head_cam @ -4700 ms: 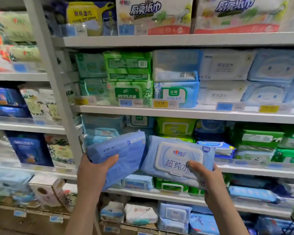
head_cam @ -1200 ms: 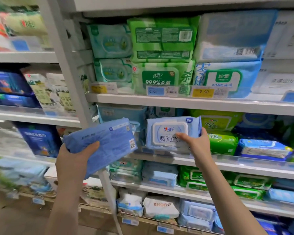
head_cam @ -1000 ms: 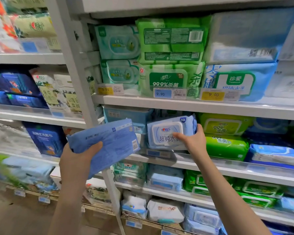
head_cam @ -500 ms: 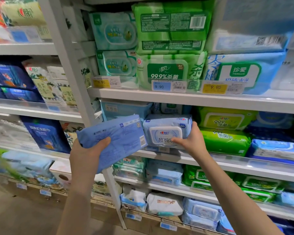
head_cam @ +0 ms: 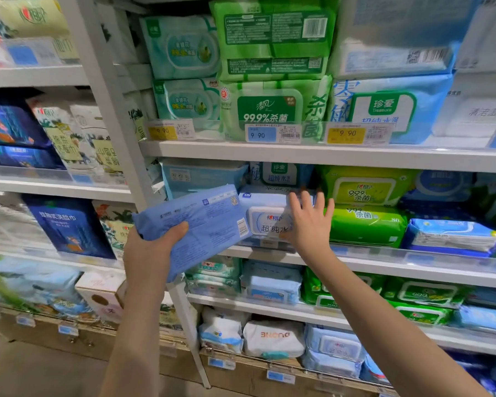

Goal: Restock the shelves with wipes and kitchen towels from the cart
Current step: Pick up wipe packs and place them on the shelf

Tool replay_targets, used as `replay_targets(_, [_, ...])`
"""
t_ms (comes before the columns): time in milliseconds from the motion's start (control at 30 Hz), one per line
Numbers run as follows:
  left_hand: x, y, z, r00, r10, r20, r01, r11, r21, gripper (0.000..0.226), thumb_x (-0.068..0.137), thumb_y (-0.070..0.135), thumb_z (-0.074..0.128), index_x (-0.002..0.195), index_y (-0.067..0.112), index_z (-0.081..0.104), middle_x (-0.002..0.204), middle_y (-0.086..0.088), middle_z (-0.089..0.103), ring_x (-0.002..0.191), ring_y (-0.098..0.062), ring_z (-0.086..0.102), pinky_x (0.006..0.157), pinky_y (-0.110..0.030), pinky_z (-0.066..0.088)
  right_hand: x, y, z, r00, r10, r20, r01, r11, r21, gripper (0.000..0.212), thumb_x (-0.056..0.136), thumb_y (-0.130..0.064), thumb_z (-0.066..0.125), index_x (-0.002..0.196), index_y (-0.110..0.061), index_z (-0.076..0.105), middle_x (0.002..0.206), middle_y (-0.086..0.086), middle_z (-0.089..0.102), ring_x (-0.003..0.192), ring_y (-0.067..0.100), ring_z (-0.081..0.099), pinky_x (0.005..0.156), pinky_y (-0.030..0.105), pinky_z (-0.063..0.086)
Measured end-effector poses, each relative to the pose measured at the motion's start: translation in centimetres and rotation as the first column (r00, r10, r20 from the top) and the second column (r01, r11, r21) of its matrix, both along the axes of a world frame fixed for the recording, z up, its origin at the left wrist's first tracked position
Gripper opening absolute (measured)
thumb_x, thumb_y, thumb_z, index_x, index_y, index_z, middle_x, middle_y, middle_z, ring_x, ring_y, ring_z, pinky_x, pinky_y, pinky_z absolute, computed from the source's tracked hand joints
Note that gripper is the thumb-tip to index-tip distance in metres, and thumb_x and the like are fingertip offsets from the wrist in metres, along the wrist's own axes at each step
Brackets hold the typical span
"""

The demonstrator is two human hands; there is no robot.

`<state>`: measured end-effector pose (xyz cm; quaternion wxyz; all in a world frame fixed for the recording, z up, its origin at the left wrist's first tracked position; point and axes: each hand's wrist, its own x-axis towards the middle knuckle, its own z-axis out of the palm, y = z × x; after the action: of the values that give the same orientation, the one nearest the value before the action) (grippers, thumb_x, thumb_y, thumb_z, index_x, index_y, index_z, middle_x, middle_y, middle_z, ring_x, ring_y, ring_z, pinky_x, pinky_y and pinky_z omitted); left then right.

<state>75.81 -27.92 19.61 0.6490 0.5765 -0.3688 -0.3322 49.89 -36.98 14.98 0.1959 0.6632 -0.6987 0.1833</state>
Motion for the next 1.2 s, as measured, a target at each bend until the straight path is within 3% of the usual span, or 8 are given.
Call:
replay_targets(133, [0.1,0.2,-0.2,1.0,-0.005,-0.001,0.004,1.0,-0.012,0.051,0.074,0.022,0.081,0.119,0.02,0.056,0.113,-0.003,0.063,0.099,-0.026,0.061,0.078,-0.039,0.05,-0.1,-0.2,0.2,0.999,0.0,-0.039,0.003,0.998,0.058,0.085,0.061,-0.052,0.081,0.13,-0.02,0.045,0.128,0.006,0.05,0.135,0.037,0.029,0.109,0.066,0.009])
replay_targets(467, [0.2,0.7,-0.4,1.0,-0.01,0.009,0.01,1.0,-0.009,0.049,0.075,0.018,0.079,0.119,0.019,0.056,0.112,-0.002,0.063,0.1,-0.025,0.061,0.081,-0.04,0.05,-0.8,-1.2,1.8,0.999,0.035,-0.035,-0.029,0.989,0.145,0.078,0.072,-0.055,0.072,0.135,-0.024,0.04,0.132,0.004,0.053,0.134,0.033,0.032,0.109,0.058,0.019])
replay_targets(600, [0.3,0.7,-0.5,1.0,0.0,0.002,0.0,1.0,-0.004,0.049,0.075,0.018,0.079,0.117,0.021,0.056,0.111,-0.001,0.062,0.1,-0.025,0.06,0.082,-0.041,0.051,-1.0,-1.0,0.2,0.996,0.027,-0.088,-0.023,0.999,0.046,0.075,0.06,-0.049,0.081,0.122,-0.016,0.054,0.11,0.009,0.062,0.12,0.036,0.047,0.103,0.064,0.026])
replay_targets(700, [0.2,0.7,-0.5,1.0,-0.007,-0.01,0.007,1.0,-0.01,0.046,0.075,0.018,0.079,0.116,0.021,0.056,0.109,0.0,0.062,0.097,-0.024,0.06,0.075,-0.035,0.048,-0.2,-0.9,0.3,0.992,0.002,-0.126,0.0,1.0,0.014,0.068,0.055,-0.046,0.083,0.106,-0.01,0.058,0.094,0.01,0.064,0.117,0.035,0.048,0.104,0.07,0.019])
replay_targets(833, [0.1,0.4,-0.7,1.0,-0.022,-0.007,0.022,1.0,-0.012,0.044,0.076,0.017,0.078,0.113,0.022,0.054,0.101,0.005,0.061,0.095,-0.022,0.059,0.073,-0.031,0.045,1.8,-1.3,1.0,0.995,-0.008,-0.103,0.015,0.998,0.064,0.069,0.067,-0.067,0.066,0.101,-0.009,0.055,0.099,0.009,0.06,0.115,0.031,0.048,0.11,0.066,0.007])
replay_targets(933, [0.4,0.1,-0.9,1.0,-0.015,0.01,0.015,1.0,-0.001,0.044,0.076,0.018,0.079,0.113,0.023,0.055,0.101,0.005,0.061,0.096,-0.023,0.06,0.078,-0.036,0.048,2.4,-2.0,0.4,0.991,0.023,-0.128,-0.023,1.0,0.0,0.069,0.058,-0.063,0.075,0.099,-0.01,0.058,0.088,0.009,0.06,0.089,0.031,0.056,0.109,0.062,0.023])
replay_targets(1033, [0.7,-0.1,-0.9,1.0,-0.008,0.014,0.008,1.0,-0.001,0.047,0.076,0.018,0.078,0.117,0.02,0.056,0.107,0.001,0.062,0.097,-0.024,0.059,0.077,-0.036,0.047,2.3,-2.3,-0.1,0.989,0.046,-0.14,-0.059,0.994,-0.087,0.073,0.048,-0.057,0.081,0.1,-0.009,0.063,0.078,0.011,0.062,0.074,0.031,0.057,0.094,0.049,0.044])
replay_targets(1200, [1.1,-0.7,-1.0,1.0,-0.013,-0.02,0.012,1.0,-0.02,0.045,0.075,0.017,0.079,0.114,0.02,0.057,0.103,0.003,0.064,0.098,-0.024,0.062,0.076,-0.036,0.05,1.9,-2.8,-0.4,0.98,0.131,-0.151,-0.156,0.974,-0.167,0.063,0.052,-0.051,0.08,0.094,-0.007,0.063,0.075,0.01,0.059,0.068,0.028,0.052,0.07,0.037,0.042])
